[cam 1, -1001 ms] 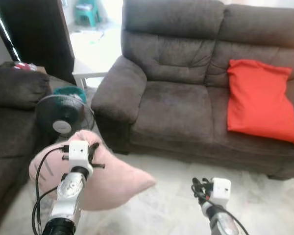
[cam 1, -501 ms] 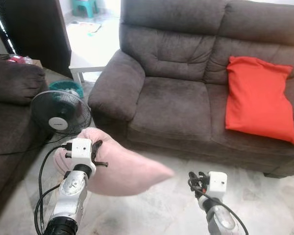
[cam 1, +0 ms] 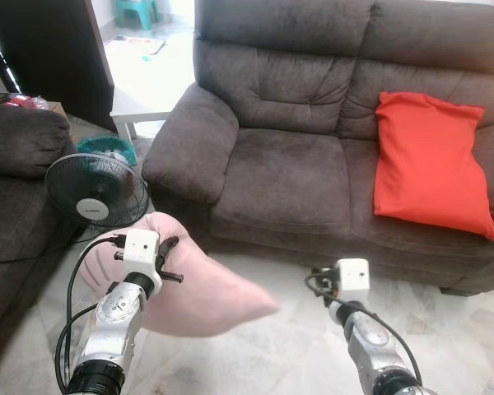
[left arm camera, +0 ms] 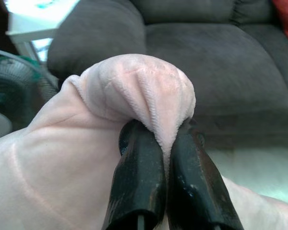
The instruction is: Move the pillow to the sofa from floor
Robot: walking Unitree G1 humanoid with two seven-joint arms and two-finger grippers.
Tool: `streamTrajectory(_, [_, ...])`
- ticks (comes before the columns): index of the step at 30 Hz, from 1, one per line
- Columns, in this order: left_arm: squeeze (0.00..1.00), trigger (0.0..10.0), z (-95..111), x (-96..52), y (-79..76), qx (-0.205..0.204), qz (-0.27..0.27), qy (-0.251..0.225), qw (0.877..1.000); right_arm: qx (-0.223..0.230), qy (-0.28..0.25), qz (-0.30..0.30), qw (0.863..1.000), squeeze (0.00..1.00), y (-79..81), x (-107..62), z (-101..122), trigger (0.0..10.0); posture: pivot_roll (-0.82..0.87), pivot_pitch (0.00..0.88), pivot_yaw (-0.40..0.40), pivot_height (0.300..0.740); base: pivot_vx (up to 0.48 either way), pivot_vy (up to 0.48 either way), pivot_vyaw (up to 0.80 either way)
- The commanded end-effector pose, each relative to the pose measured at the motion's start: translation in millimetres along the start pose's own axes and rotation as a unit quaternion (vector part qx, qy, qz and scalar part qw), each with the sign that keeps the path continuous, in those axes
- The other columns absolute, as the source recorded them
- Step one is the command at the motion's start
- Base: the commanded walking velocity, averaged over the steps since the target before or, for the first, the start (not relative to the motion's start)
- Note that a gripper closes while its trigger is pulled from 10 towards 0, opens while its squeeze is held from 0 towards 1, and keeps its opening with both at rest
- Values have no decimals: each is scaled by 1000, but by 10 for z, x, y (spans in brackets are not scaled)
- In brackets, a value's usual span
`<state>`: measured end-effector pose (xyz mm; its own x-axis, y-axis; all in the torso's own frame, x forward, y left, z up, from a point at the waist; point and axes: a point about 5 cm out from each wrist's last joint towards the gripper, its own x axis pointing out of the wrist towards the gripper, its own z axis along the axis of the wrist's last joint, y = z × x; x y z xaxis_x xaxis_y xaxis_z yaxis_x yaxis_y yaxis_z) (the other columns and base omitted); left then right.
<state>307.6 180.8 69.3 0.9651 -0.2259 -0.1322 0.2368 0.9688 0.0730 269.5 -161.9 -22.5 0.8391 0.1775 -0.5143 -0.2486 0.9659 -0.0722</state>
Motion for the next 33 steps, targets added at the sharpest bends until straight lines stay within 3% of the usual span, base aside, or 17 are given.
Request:
streamTrajectory(1, [0, 10000, 182, 66, -27, 11, -22, -34, 999, -58, 86, 18, 994, 0, 52, -117, -362, 10000, 95, 27, -67, 740, 0, 0, 0])
streamTrajectory(5, [0, 10000, 196, 69, -58, 11, -30, -37, 999, -44, 118, 34, 991, 0, 43, -237, -582, 10000, 95, 29, -65, 740, 0, 0, 0])
streamTrajectory(11, [0, 10000, 248, 93, -103, 8, -56, -41, 998, -56, 177, 54, 981, 0, -115, -487, -918, 10000, 91, 25, -61, 740, 0, 0, 0])
streamTrajectory(12, [0, 10000, 282, 104, -113, 9, -70, -42, 997, -56, 184, 46, 980, 259, -221, -534, -946, 10000, 89, 23, -59, 740, 0, 0, 0])
streamTrajectory(13, [0, 10000, 298, 111, -118, 13, -80, -40, 996, -53, 184, 39, 981, 851, -283, -551, -944, 10000, 89, 23, -58, 740, 0, 0, 0])
streamTrajectory(14, [0, 10000, 300, 115, -121, 16, -86, -38, 995, -49, 183, 39, 981, 1000, -300, -554, -940, 10000, 89, 21, -57, 740, 0, 0, 0])
streamTrajectory(21, [0, 10000, 360, 132, -220, 27, -148, -36, 988, -52, 185, 37, 981, 1000, -345, -564, -935, 10000, 89, 13, -56, 740, 0, 0, 0])
streamTrajectory(31, [0, 10000, 442, 174, -282, 29, -165, -43, 985, -50, 183, 26, 981, 1000, -285, -497, -886, 10000, 83, 19, -52, 740, 0, 0, 0])
streamTrajectory(33, [0, 10000, 465, 177, -292, 28, -167, -46, 984, -25, 171, 20, 985, 1000, -254, -462, -847, 10000, 83, 20, -52, 740, 0, 0, 0])
